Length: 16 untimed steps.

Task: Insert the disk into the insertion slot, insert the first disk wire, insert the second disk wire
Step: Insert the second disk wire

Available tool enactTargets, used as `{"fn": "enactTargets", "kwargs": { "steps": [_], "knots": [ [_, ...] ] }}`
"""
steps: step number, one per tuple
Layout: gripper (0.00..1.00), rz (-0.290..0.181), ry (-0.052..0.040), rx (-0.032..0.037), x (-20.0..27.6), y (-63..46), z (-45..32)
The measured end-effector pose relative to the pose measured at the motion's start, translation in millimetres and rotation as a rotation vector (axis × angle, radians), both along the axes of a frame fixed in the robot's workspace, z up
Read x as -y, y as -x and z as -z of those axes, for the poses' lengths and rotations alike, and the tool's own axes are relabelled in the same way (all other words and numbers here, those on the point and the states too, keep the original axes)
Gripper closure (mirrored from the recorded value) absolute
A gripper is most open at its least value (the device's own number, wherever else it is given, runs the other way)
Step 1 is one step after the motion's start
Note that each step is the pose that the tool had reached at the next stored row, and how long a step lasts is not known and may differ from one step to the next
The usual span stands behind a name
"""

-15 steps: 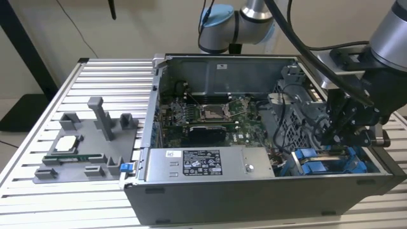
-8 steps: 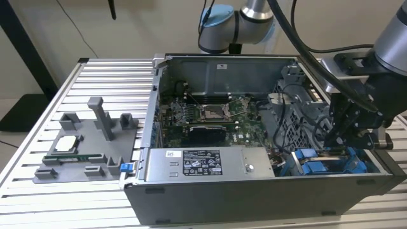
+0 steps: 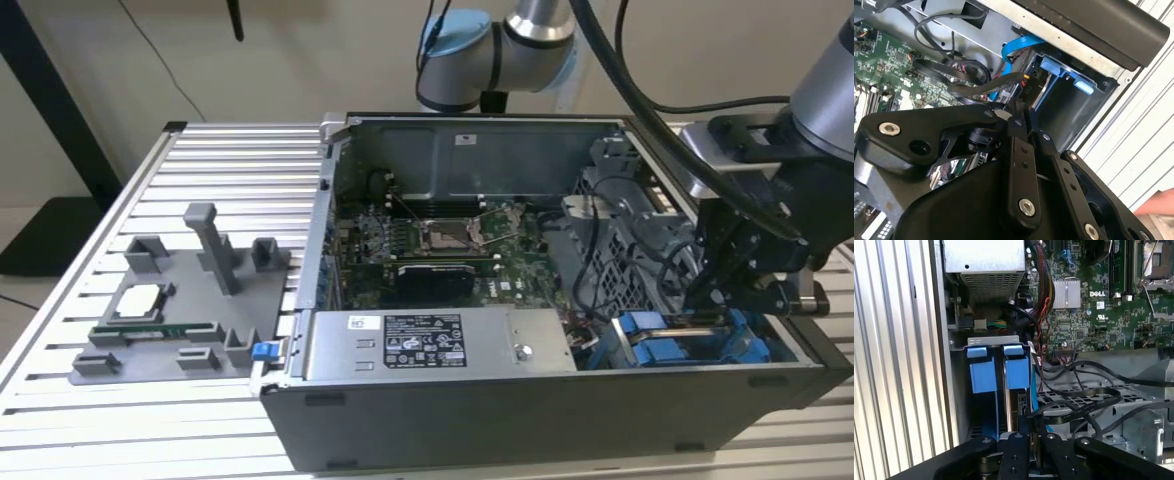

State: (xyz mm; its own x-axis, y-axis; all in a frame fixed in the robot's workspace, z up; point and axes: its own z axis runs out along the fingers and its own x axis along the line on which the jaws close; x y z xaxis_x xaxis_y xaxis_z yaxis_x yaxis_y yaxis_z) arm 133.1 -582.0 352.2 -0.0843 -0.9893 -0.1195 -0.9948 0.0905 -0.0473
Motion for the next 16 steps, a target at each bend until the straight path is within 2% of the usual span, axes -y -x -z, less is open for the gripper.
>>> {"fn": "enactTargets", "kwargs": {
  "steps": [16],
  "knots": [
    [1.00,0.000,0.0074,0.0045,0.0,-0.2,3.9]
  ]
}}
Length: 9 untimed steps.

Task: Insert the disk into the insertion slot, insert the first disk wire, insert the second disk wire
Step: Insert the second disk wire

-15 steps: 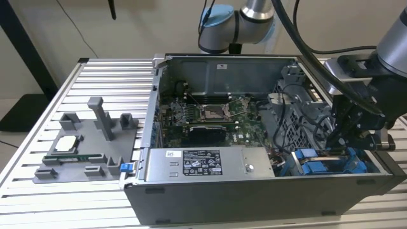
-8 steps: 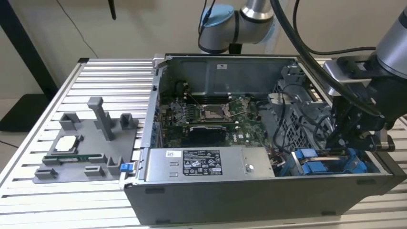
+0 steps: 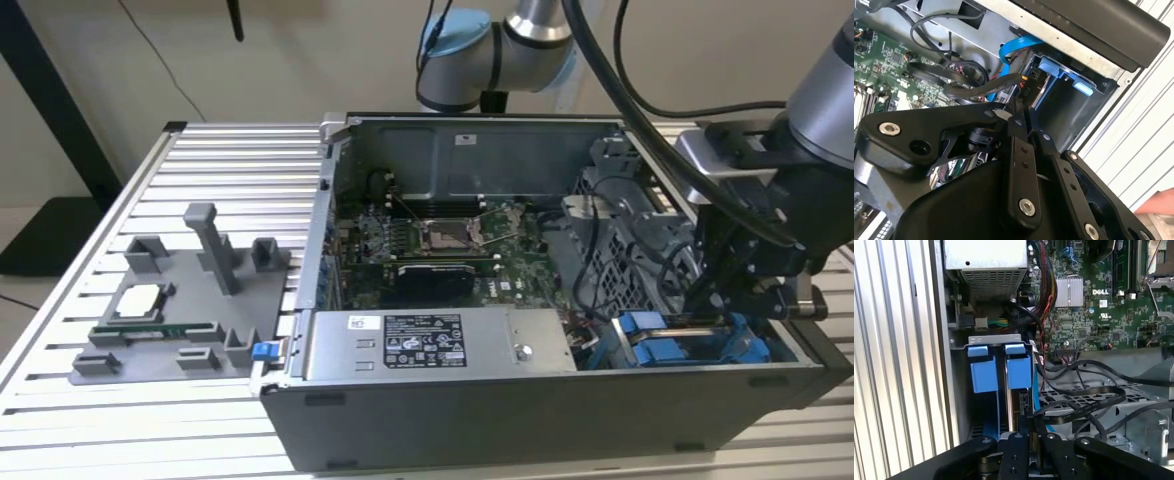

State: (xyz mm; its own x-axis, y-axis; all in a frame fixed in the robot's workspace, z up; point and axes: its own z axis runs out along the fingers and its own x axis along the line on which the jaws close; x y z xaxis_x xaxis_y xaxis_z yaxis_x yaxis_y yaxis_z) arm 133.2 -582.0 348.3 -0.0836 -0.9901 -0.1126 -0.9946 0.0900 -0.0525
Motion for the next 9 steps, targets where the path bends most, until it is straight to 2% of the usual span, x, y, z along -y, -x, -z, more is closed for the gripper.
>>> {"fn": "enactTargets", "kwargs": {
  "steps": [9],
  "knots": [
    [1.00,0.000,0.0060,0.0018,0.0,0.0,2.0]
  ]
}}
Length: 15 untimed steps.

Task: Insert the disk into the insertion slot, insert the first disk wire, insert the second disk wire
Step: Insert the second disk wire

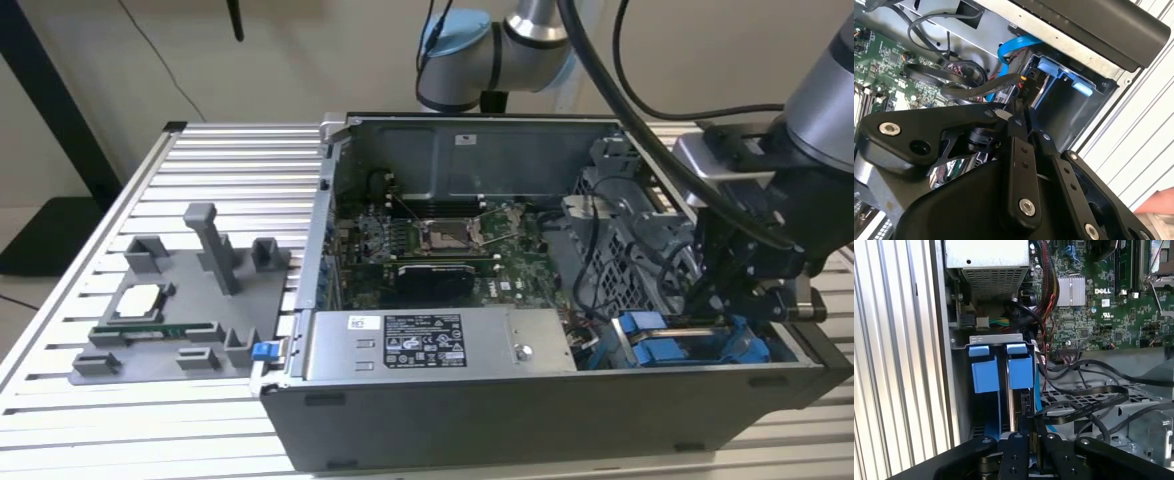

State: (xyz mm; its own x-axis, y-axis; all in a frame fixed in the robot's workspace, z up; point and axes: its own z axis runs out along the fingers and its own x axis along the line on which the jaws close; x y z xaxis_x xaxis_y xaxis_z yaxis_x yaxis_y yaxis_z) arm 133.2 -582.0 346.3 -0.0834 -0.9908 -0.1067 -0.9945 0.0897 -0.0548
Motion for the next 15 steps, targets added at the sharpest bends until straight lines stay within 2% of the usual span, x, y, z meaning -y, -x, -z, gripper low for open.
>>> {"fn": "enactTargets", "kwargs": {
  "steps": [3,8,15],
  "knots": [
    [1.00,0.000,0.0040,0.0017,0.0,0.0,1.3],
    [1.00,0.000,0.0043,0.0033,-0.5,0.0,2.2],
    [1.00,0.001,0.0074,0.0044,-4.4,0.0,3.0]
  ]
}}
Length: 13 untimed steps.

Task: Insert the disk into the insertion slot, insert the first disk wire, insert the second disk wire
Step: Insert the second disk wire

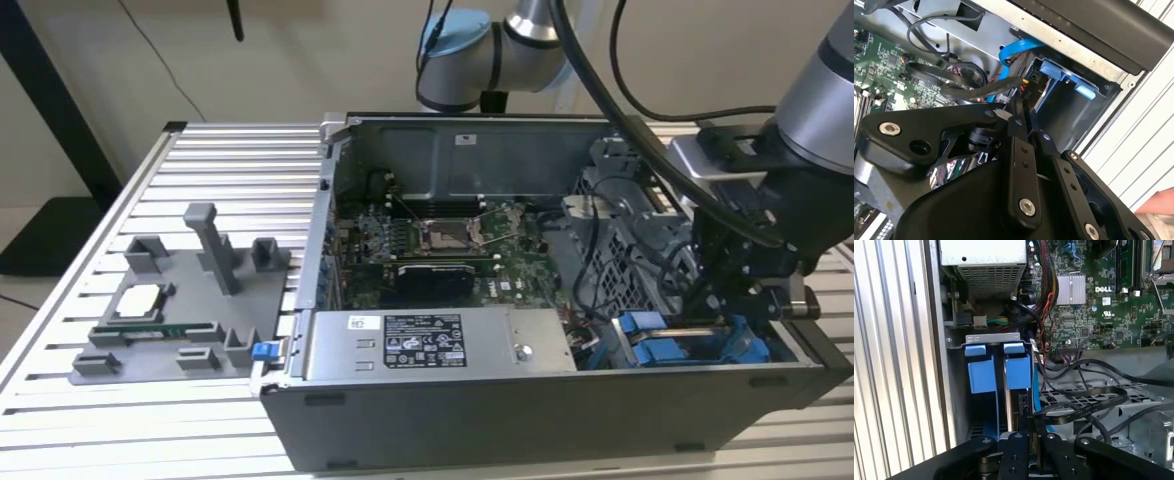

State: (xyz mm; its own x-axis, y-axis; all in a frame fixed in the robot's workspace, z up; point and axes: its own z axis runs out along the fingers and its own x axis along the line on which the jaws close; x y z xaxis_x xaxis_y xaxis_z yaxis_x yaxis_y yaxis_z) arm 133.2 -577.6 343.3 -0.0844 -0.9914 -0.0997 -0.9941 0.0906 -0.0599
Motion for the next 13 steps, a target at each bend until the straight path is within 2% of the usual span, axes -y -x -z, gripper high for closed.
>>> {"fn": "enactTargets", "kwargs": {
  "steps": [13],
  "knots": [
    [1.00,0.000,0.0057,0.0060,-1.9,0.1,4.4]
  ]
}}
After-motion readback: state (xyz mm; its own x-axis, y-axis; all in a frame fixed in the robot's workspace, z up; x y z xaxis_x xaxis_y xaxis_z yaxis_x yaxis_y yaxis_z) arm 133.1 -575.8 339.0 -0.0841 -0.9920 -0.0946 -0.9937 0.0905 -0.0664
